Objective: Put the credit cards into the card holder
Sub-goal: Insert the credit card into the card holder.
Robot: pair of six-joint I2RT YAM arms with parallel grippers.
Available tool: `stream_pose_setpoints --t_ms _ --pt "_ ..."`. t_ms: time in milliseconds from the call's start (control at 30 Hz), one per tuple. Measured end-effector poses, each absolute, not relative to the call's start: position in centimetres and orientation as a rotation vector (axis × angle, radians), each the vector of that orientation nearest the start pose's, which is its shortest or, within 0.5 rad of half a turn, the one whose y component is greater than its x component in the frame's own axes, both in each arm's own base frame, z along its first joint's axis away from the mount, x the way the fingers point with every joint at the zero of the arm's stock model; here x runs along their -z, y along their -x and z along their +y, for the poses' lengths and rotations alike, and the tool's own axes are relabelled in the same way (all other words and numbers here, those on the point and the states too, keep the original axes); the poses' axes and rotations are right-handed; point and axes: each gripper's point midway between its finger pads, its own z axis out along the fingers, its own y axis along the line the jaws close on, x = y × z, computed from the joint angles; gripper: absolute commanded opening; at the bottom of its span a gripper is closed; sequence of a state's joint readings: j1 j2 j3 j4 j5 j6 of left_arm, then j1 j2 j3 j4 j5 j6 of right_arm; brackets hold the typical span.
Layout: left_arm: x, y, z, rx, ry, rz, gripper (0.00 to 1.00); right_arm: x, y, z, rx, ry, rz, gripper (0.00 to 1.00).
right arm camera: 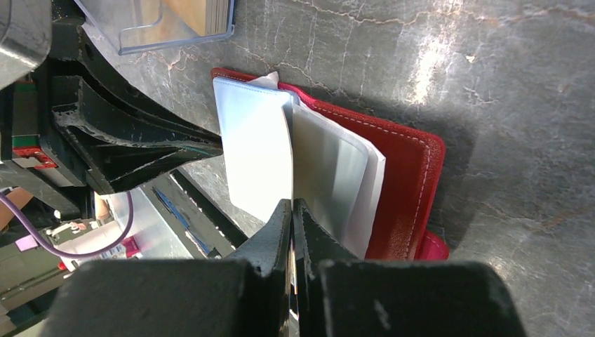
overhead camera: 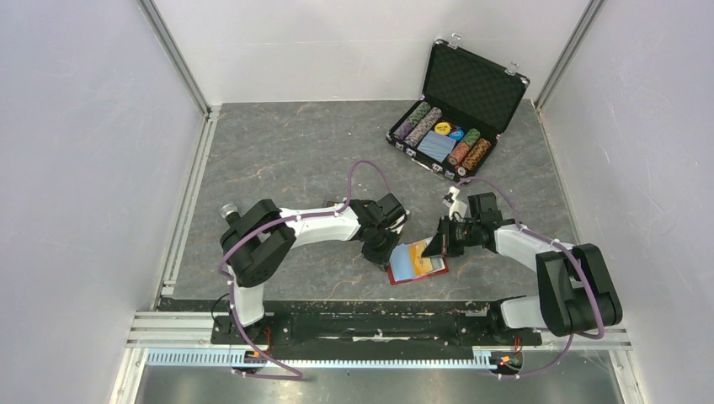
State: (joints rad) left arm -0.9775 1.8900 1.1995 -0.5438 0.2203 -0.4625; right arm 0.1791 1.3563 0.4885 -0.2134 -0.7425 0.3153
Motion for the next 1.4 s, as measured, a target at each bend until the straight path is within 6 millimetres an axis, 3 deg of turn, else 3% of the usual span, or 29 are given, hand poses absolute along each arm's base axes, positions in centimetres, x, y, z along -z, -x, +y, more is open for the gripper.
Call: stream_pose_setpoints --t_ms 867,1200,1400 --pt "-1.4 -16.2 -34.3 0.577 -0.816 2.88 0.02 -2.8 -19.8 17.8 -1.266 0.062 2.562 0.0" --pt "-1.4 -16.1 -34.3 0.58 -0.818 2.883 0.02 -2.6 -19.4 18.9 -1.295 0.067 2.548 0.0" --pt "-1.4 -16.1 -34.3 0.581 -0.818 2.883 0.02 -2.7 -19.0 20.0 -1.306 0.092 2.545 0.05"
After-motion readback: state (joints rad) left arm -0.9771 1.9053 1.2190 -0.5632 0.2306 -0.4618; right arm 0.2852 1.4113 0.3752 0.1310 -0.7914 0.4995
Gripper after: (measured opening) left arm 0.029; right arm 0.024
